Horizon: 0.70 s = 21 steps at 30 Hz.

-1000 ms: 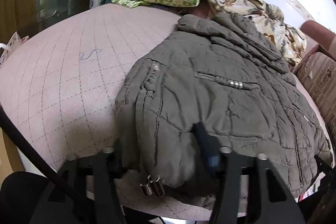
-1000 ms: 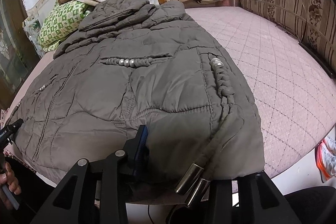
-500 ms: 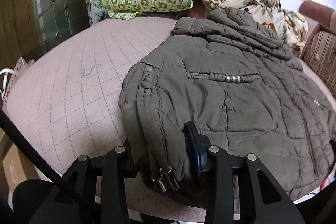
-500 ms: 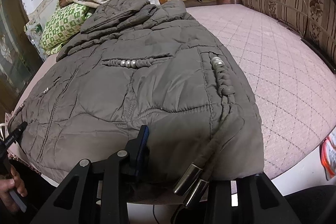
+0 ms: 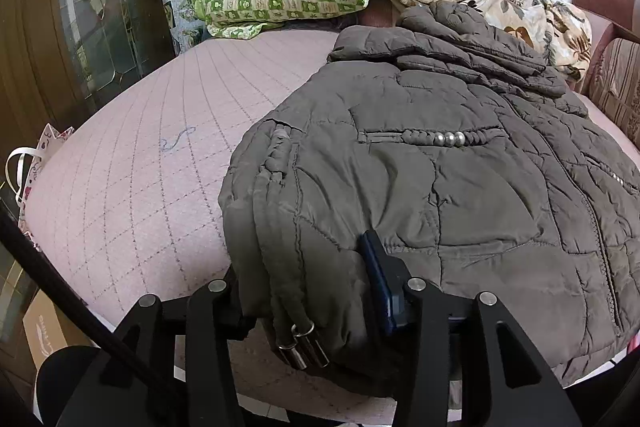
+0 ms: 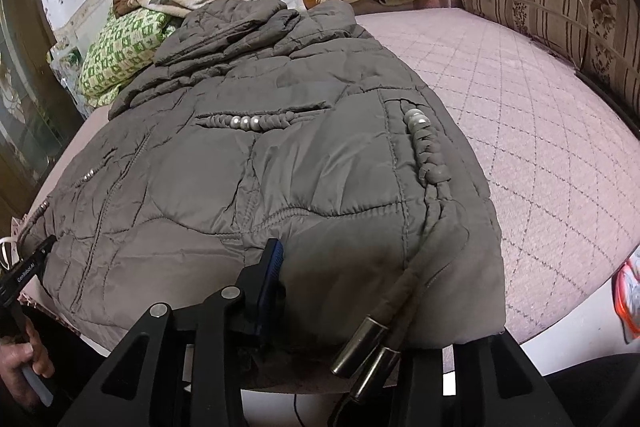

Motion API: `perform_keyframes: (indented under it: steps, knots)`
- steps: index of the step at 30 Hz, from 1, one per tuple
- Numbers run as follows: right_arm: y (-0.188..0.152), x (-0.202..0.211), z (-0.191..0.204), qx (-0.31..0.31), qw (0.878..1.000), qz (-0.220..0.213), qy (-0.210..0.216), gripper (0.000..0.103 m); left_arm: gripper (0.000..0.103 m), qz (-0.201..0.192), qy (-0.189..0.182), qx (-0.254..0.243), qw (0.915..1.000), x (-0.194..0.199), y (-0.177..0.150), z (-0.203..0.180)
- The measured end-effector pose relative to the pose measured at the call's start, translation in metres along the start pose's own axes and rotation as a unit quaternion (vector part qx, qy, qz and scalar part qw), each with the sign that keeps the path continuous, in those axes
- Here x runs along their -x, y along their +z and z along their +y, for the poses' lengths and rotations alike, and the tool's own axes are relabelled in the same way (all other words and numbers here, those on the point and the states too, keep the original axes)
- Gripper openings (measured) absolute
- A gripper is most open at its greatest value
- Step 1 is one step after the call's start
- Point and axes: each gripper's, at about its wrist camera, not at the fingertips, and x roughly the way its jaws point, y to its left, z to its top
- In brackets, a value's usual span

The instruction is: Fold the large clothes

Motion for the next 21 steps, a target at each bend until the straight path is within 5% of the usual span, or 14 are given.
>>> perform_keyframes:
  steps: [11,14,21]
  knots:
    - [0.002,-0.003,-0.004,-0.003,1.0,0.01,-0.003,0.045,0.044,0.0,0.009,-0.007,0.9999,0.0,0.0,-0.002]
    - [0.001,0.001,-0.004,-0.001,1.0,-0.001,0.008,0.031,0.035,-0.007,0.011,-0.018,0.9998,0.004,0.0,-0.006]
    - [0.006,0.022,-0.001,-0.003,0.999,-0.037,0.019,0.022,0.028,-0.009,0.001,-0.014,0.9999,0.017,0.006,-0.004]
